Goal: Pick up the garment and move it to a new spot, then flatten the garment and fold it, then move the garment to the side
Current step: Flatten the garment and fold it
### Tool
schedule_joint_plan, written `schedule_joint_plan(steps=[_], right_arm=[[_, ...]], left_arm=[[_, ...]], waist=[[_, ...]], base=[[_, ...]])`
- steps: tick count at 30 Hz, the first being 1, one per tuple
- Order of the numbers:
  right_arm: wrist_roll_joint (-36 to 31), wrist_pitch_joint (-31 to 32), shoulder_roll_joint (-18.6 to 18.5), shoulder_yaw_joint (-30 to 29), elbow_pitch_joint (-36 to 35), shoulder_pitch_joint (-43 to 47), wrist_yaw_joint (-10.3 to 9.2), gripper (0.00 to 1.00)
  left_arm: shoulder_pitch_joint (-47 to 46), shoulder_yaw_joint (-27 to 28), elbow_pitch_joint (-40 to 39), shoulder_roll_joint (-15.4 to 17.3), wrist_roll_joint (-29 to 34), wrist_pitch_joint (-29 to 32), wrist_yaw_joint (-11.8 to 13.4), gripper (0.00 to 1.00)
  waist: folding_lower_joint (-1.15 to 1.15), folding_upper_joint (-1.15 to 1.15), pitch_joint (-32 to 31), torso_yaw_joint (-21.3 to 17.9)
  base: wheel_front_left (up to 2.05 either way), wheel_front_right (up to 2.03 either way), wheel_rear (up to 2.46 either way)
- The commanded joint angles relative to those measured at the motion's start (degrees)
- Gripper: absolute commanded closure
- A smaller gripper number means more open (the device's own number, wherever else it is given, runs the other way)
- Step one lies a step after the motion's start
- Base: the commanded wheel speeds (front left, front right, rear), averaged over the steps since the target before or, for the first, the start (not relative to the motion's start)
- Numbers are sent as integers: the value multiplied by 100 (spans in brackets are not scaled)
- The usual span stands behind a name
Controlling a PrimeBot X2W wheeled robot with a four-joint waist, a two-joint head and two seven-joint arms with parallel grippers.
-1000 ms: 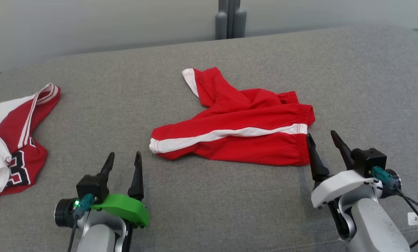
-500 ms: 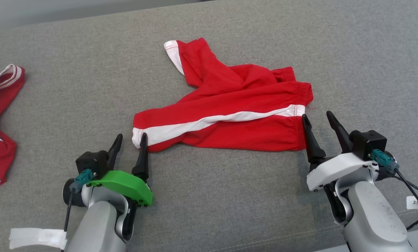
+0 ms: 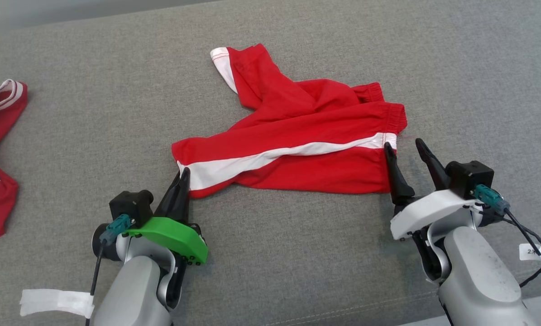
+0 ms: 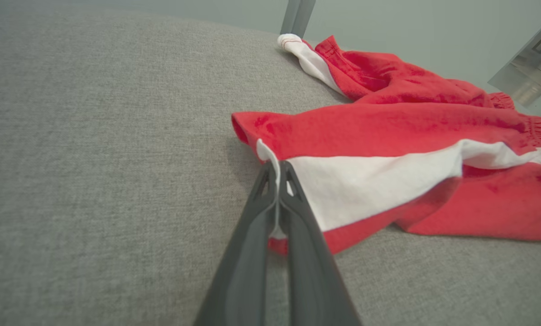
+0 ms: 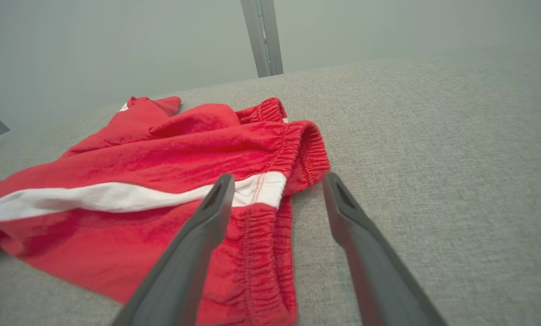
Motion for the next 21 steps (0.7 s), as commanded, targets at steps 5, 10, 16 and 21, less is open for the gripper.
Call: schedule_joint_plan(steps=[5, 10, 16, 21], right_arm=[[364, -1, 6, 143, 306, -312, -3, 0], [733, -1, 24, 254, 674, -455, -2, 7], [1012, -1, -59, 412, 704, -619, -2, 100], [1037, -1, -58, 400, 631, -478, -2, 100]], left_arm=[[-68, 12, -135, 26, 108, -6, -14, 100], [-104, -49, -203, 26, 116, -6, -15, 100], [-118, -89, -279, 25, 130, -6, -15, 100], [-22, -77, -265, 26, 154, -6, -15, 100]], waist=[[0, 0, 84, 99], [0, 0, 139, 181], [0, 0, 165, 226], [0, 0, 45, 221]], base=[[0, 0, 0], [0, 0, 0], [0, 0, 0], [0, 0, 0]])
